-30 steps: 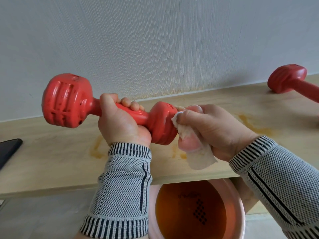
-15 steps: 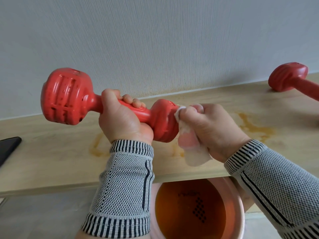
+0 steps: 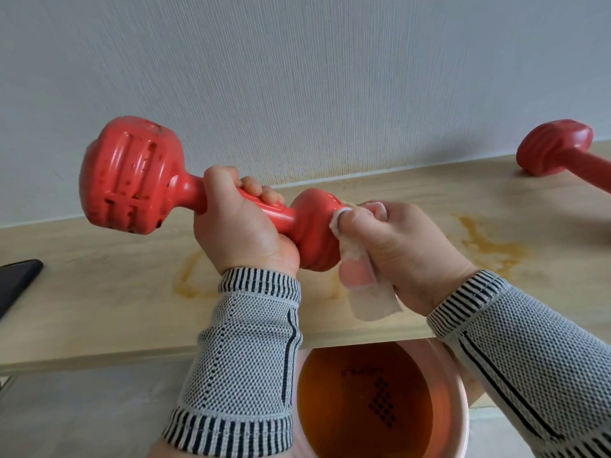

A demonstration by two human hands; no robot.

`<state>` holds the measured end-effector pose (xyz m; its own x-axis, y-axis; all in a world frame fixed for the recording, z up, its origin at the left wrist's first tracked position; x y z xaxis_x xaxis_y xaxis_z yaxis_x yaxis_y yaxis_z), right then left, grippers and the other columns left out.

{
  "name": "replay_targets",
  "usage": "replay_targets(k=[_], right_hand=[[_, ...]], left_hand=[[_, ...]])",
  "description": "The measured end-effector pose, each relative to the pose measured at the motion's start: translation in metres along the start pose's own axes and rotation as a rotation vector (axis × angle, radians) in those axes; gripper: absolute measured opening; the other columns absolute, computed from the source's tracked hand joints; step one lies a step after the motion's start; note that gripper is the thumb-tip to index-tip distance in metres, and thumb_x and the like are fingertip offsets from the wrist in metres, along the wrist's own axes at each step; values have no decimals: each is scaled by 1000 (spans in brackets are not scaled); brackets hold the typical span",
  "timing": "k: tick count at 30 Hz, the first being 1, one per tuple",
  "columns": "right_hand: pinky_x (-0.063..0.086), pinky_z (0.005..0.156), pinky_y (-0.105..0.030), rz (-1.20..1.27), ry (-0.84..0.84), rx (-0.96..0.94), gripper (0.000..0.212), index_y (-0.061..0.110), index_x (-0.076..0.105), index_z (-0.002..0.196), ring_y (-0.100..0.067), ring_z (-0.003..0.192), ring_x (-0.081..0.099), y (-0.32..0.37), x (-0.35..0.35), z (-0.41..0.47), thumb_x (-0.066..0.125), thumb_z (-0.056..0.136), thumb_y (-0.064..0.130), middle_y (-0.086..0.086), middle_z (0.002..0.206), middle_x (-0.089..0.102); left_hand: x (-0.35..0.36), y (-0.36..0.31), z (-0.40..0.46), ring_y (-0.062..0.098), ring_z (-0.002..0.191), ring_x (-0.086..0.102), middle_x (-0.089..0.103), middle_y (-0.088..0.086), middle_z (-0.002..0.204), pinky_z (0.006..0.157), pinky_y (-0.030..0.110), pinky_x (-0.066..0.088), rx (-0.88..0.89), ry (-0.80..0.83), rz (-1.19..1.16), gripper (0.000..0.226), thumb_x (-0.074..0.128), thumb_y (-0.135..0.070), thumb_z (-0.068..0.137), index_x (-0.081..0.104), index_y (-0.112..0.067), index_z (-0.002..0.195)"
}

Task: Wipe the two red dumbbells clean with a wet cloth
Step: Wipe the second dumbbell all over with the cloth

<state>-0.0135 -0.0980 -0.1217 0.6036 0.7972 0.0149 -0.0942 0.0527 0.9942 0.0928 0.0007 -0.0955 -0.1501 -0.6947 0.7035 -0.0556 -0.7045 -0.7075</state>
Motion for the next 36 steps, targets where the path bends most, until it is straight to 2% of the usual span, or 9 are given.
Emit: replay_targets(k=[3,8,14,18,20,25,28,32,36], right_hand=[[41,50,-27,27,-63,4,27,15,52,57,-12,51,47,-1,-2,2,66,78,26,3,53,49],[46,53,-19,-228,47,-85,18,12,61,81,-3,56,55,1,5,-7,72,74,23,9,63,59],[43,47,-28,-34,-144,10,31,17,52,54,-12,45,47,1,-6,3,65,80,29,8,46,48],[42,48,-23,-113,2,-2,18,13,59,72,-7,50,52,-2,0,-1,71,74,26,8,56,56],[45,51,-22,-220,42,-17,30,16,61,82,-6,56,56,-4,3,-2,70,61,34,9,64,60],[41,48,-28,-107,-126,8,29,17,53,57,-10,46,48,-4,-6,5,67,77,32,10,47,50],[43,51,-27,-114,-93,-6,23,14,57,65,-7,48,51,-1,-5,4,65,83,28,10,52,55],[45,53,-18,-321,7,-102,27,17,62,86,-2,57,57,1,0,-5,72,67,34,9,67,62],[43,50,-21,-237,-45,-108,21,15,60,69,-4,51,51,5,-6,-2,69,62,32,11,54,55]], left_hand=[[0,-3,-5,15,43,38,41,-2,52,47,26,33,28,-75,12,24,51,-12,85,45,-17,62],[5,-7,-8,16,47,38,42,0,57,48,28,35,43,-150,32,22,53,-9,83,45,-15,64],[7,-1,-11,15,46,37,41,-1,56,48,27,33,-30,-131,-14,20,53,-9,84,44,-14,67],[5,-3,-8,15,48,38,41,-1,56,48,26,34,-28,-158,5,21,53,-9,84,44,-14,66],[2,-3,-5,15,48,38,41,-2,56,49,26,34,-36,-169,-5,21,54,-9,84,44,-15,65],[5,1,-9,15,47,37,41,-2,55,48,25,34,-75,-154,-17,20,54,-10,84,44,-15,67],[5,0,-9,15,47,37,41,-2,55,48,25,34,-61,-161,-4,21,53,-10,84,43,-15,66],[0,-4,-3,15,43,38,42,-3,53,48,24,36,-81,-203,-26,24,53,-11,85,42,-16,64],[-3,-4,0,14,42,38,42,-4,52,47,23,37,-161,-205,-81,24,53,-13,85,40,-16,65]])
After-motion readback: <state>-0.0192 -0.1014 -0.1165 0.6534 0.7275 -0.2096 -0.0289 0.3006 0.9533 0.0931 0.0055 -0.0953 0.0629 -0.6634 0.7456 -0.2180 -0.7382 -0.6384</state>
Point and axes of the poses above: each hand's wrist, its own z-axis towards the middle knuckle, its own x-axis out of the palm, y = z × x, the point moved 4 cm from there along z, towards the middle knuckle
